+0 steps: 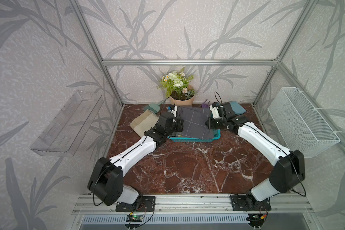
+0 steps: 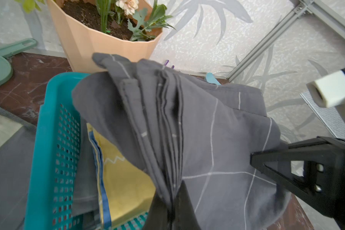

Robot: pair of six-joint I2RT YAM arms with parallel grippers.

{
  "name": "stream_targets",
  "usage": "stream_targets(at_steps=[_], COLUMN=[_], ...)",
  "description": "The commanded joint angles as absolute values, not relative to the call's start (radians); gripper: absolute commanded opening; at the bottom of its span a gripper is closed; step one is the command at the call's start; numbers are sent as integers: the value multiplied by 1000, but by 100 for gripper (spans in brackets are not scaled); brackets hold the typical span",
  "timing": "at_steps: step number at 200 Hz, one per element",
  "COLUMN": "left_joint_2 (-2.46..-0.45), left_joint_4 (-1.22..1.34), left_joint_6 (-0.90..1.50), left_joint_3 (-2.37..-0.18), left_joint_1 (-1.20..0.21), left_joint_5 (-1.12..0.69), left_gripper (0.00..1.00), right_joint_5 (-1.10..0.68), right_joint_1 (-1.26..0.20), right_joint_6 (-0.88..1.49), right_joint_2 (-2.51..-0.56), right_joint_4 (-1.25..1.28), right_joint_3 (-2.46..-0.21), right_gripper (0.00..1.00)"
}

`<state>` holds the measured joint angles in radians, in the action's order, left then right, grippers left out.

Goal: Put the folded pillowcase in the basket
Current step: Place the pillowcase in the basket.

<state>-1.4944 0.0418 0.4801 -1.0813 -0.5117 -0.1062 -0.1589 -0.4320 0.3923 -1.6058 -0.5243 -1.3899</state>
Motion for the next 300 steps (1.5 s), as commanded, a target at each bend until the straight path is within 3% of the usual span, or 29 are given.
stream_targets(at_steps=[1,104,131,148,153,162,182,193,207,232,250,258,267,273,279,286,290,300], left_joint_2=[-1586,-1869,-1902,-1890,-1883,-1866,-1833,-1824,-1811,-1769,-1755,-1763,-1779,-1797,-1817,-1840,-1853,-1883], left_joint_4=[127,166,140,124,120,107,51,0,-55,-84,-65,-50,-32,-28,-26,-20,-16,-3], left_joint_6=[464,474,464,462,462,461,470,469,472,475,485,495,502,506,508,509,508,515], left_joint_3=[-1129,-1212,-1210,-1199,-1196,-1192,-1215,-1255,-1307,-1364,-1387,-1400,-1415,-1429,-1444,-1458,-1465,-1475], left_joint_1=[-462,-411,-410,-410,-410,-411,-408,-409,-410,-414,-417,-419,-423,-427,-432,-437,-438,-440], left_joint_5=[-126,-137,-142,-131,-124,-104,-88,-94,-94,-81,-92,-109,-134,-140,-146,-156,-162,-174], left_gripper=[0,0,0,16,18,23,61,76,81,83,74,63,39,23,10,1,0,0], right_joint_5=[-158,-64,-54,-41,-35,-24,2,9,21,50,42,27,4,-10,-22,-26,-27,-36], right_joint_1=[-410,-378,-377,-376,-377,-377,-377,-377,-378,-381,-382,-383,-383,-383,-384,-387,-389,-391], right_joint_6=[352,326,316,311,306,300,280,267,254,239,240,245,254,257,262,272,278,290], right_joint_2=[-1677,-1980,-2009,-2001,-1993,-1978,-1932,-1900,-1853,-1769,-1728,-1718,-1717,-1724,-1732,-1747,-1758,-1786], right_joint_4=[-506,-494,-534,-549,-548,-539,-526,-517,-493,-456,-439,-426,-415,-408,-403,-400,-398,-397], right_joint_3=[-1449,-1587,-1606,-1608,-1604,-1597,-1585,-1577,-1557,-1524,-1509,-1502,-1496,-1496,-1496,-1498,-1500,-1508], right_gripper=[0,0,14,44,49,53,62,64,67,87,90,89,81,66,43,13,1,0])
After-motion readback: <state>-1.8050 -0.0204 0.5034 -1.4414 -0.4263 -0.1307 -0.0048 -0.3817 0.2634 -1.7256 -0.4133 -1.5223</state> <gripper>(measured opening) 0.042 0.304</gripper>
